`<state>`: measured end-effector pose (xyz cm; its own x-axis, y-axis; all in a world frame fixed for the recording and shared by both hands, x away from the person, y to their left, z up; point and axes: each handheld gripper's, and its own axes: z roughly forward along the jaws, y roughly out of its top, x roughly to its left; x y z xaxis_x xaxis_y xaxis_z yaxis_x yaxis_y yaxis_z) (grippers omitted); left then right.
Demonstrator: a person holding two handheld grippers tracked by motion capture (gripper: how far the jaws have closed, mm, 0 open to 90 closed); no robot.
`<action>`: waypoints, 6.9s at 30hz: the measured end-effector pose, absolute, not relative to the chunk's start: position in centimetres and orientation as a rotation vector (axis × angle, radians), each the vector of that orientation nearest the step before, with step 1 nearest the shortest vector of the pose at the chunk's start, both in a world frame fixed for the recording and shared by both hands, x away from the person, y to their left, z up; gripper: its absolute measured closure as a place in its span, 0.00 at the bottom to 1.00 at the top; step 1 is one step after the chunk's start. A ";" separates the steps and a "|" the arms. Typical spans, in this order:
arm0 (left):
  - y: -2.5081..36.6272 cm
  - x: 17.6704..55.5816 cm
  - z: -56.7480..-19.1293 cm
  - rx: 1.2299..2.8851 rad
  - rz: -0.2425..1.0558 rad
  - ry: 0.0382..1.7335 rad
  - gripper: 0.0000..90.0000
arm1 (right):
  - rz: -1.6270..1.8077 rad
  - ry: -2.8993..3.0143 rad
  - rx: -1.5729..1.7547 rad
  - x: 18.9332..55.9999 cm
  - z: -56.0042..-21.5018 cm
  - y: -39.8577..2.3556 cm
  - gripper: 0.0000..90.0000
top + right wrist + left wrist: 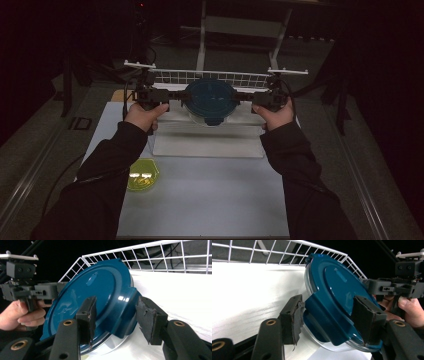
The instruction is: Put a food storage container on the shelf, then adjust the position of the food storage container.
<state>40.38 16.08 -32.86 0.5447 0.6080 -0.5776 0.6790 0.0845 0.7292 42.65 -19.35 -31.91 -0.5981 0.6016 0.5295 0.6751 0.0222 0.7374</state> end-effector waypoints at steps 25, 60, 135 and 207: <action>15.9 32.2 -31.9 1.653 0.135 0.859 0.10 | -1.728 -2.312 -1.220 37.1 -30.9 -19.7 0.55; 14.2 26.4 -38.0 1.773 0.255 0.779 0.00 | -1.666 -2.398 -1.099 33.9 -33.2 -15.9 1.00; 24.2 22.4 -39.1 1.812 0.388 0.814 0.23 | -2.000 -2.442 -0.914 27.7 -36.9 -21.4 0.18; 26.7 26.9 -52.8 2.088 0.238 1.021 0.98 | -1.965 -2.405 -1.003 24.9 -40.4 -24.3 0.19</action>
<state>26.94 26.74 -52.76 0.6590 0.7347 -0.1612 0.5881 -0.3697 0.7193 24.92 -24.34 -40.41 -0.8043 0.5246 0.2789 0.3778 0.0892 0.9216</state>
